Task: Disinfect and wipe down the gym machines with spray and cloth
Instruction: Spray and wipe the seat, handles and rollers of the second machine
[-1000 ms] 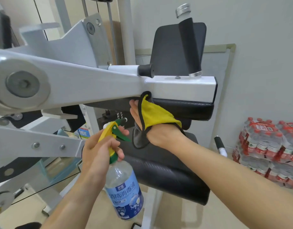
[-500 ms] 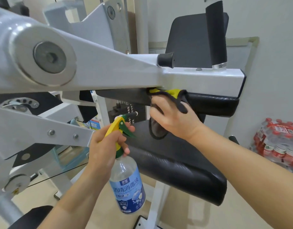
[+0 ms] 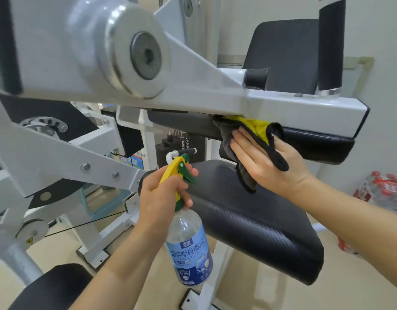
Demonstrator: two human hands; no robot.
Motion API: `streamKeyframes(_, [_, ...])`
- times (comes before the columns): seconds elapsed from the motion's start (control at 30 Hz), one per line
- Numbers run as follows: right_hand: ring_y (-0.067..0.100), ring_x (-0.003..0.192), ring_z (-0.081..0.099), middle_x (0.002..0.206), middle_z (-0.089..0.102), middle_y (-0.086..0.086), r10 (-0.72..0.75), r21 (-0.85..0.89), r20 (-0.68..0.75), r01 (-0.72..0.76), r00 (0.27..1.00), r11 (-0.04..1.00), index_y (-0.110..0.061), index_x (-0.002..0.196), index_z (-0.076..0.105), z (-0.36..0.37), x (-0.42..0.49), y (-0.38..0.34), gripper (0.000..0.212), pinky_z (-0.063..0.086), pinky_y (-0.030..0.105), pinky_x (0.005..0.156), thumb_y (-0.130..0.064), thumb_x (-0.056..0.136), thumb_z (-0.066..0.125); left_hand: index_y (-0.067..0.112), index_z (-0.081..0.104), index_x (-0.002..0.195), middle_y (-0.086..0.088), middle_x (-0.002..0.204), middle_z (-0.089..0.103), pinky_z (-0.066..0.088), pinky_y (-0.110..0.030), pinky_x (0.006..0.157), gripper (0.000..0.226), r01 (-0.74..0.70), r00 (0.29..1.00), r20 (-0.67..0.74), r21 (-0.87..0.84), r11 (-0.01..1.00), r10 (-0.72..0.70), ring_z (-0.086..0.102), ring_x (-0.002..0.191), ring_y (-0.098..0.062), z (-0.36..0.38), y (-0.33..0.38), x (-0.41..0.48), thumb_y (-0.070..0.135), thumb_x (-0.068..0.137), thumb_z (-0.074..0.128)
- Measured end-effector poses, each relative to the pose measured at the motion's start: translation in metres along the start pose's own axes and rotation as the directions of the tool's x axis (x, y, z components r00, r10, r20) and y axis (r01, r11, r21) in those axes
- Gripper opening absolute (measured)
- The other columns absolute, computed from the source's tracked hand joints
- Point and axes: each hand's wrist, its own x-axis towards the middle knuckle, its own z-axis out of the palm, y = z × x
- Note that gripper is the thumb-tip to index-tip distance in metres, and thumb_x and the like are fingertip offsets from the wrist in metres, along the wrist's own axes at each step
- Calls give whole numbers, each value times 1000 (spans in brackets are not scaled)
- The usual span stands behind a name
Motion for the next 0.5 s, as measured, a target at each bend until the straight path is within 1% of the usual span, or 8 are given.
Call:
streamKeyframes(0.13, [36, 139, 45, 144, 50, 25, -131, -32, 93, 135, 987, 990, 9, 140, 46, 10, 28, -9, 44, 37, 52, 115, 9, 100, 27, 5, 72, 91, -6, 95, 78, 44, -29, 47, 30, -15, 1000, 8, 9, 1000, 15, 50, 45, -18, -13, 5, 0, -10, 85, 45])
streamKeyframes(0.23, [36, 141, 41, 148, 46, 24, -150, -24, 135, 154, 980, 988, 8, 143, 40, 24, 57, -24, 54, 41, 52, 111, 9, 100, 9, 5, 70, 87, 1, 67, 73, 45, -25, 44, 27, 3, 999, -36, 0, 1000, -3, 50, 41, -15, -26, 10, 3, -9, 86, 47])
streamKeyframes(0.27, [35, 142, 41, 150, 45, 23, -146, -31, 140, 151, 979, 988, 7, 144, 40, 30, 69, -31, 52, 42, 51, 111, 7, 100, 12, 4, 69, 85, 1, 62, 71, 44, -24, 43, 26, 6, 999, -53, -4, 1000, -6, 49, 40, -14, -32, 12, 5, -10, 86, 47])
streamKeyframes(0.3, [34, 141, 42, 150, 45, 22, -129, -27, 132, 134, 983, 991, 5, 144, 42, 35, 80, -36, 49, 43, 50, 110, 5, 100, 21, 4, 69, 84, 0, 66, 73, 44, -25, 42, 25, 3, 999, -52, -2, 1000, -3, 49, 40, -15, -35, 15, 6, -10, 85, 48])
streamKeyframes(0.37, [31, 136, 50, 144, 53, 18, -96, 24, 106, 94, 990, 995, 1, 139, 54, 39, 108, -51, 45, 49, 46, 104, -1, 94, 47, 2, 67, 84, -6, 84, 77, 45, -27, 43, 21, -5, 999, -48, 7, 1000, 5, 52, 43, -16, -46, 18, 10, -9, 85, 48])
streamKeyframes(0.4, [29, 132, 53, 140, 58, 16, -89, 66, 124, 81, 988, 995, -2, 134, 60, 39, 122, -56, 43, 51, 43, 101, -3, 91, 55, 3, 65, 83, -7, 88, 78, 45, -28, 44, 20, -5, 999, -50, 7, 1000, 6, 53, 46, -18, -50, 19, 11, -8, 85, 49])
streamKeyframes(0.43, [26, 130, 56, 137, 61, 13, -90, 87, 127, 79, 988, 993, -5, 131, 64, 40, 133, -62, 40, 51, 40, 99, -5, 91, 58, 4, 65, 81, -7, 87, 78, 46, -28, 44, 20, -6, 998, -56, 0, 1000, 6, 55, 49, -20, -55, 19, 12, -8, 85, 49])
streamKeyframes(0.5, [21, 123, 61, 130, 67, 7, -79, 83, 137, 68, 987, 994, -11, 122, 71, 38, 150, -69, 37, 51, 33, 95, -7, 98, 44, 6, 65, 75, -5, 78, 76, 46, -30, 47, 23, -11, 998, -69, -25, 1000, 10, 58, 55, -26, -63, 20, 14, -9, 85, 51])
